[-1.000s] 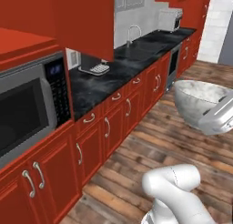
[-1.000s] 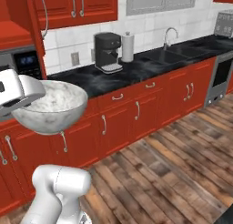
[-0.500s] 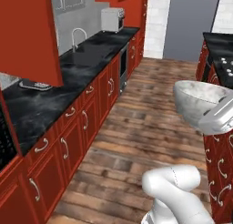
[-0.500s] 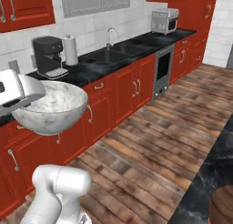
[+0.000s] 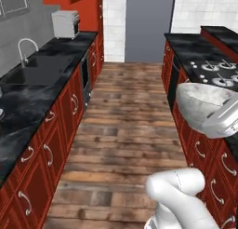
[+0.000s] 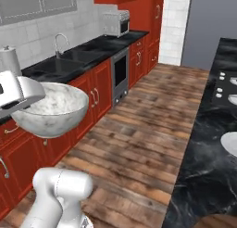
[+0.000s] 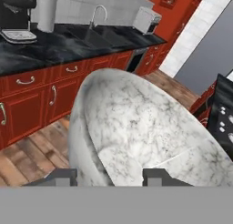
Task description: Move the bowls from the cabinet to the plates on the dining table.
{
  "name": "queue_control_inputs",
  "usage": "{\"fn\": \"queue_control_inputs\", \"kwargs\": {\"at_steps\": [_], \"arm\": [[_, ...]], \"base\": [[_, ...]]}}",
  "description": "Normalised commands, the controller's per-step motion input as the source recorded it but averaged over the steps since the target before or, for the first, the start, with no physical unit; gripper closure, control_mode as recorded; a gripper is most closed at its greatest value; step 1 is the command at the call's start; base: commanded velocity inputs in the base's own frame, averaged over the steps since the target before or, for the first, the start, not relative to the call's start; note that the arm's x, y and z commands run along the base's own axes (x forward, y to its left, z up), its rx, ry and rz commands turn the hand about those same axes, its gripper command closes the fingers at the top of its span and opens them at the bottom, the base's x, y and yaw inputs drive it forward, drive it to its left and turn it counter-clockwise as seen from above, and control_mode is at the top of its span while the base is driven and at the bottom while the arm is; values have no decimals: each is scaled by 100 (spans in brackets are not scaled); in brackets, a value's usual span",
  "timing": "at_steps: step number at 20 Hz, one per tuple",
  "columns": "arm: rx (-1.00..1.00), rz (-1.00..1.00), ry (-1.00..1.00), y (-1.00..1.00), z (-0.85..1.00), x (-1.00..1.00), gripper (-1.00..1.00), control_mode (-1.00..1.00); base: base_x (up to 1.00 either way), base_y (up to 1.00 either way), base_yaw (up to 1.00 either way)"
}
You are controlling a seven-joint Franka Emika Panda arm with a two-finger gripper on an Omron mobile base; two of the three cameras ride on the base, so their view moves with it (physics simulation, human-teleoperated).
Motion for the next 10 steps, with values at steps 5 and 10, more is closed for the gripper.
{"fn": "queue_control_inputs", "kwargs": {"at_steps": [5, 10], "arm": [[0, 0, 0, 0, 0, 0, 100, 100], [0, 0, 0, 0, 0, 0, 100, 100]], "base": [[89, 28, -23], [83, 38, -19]]}}
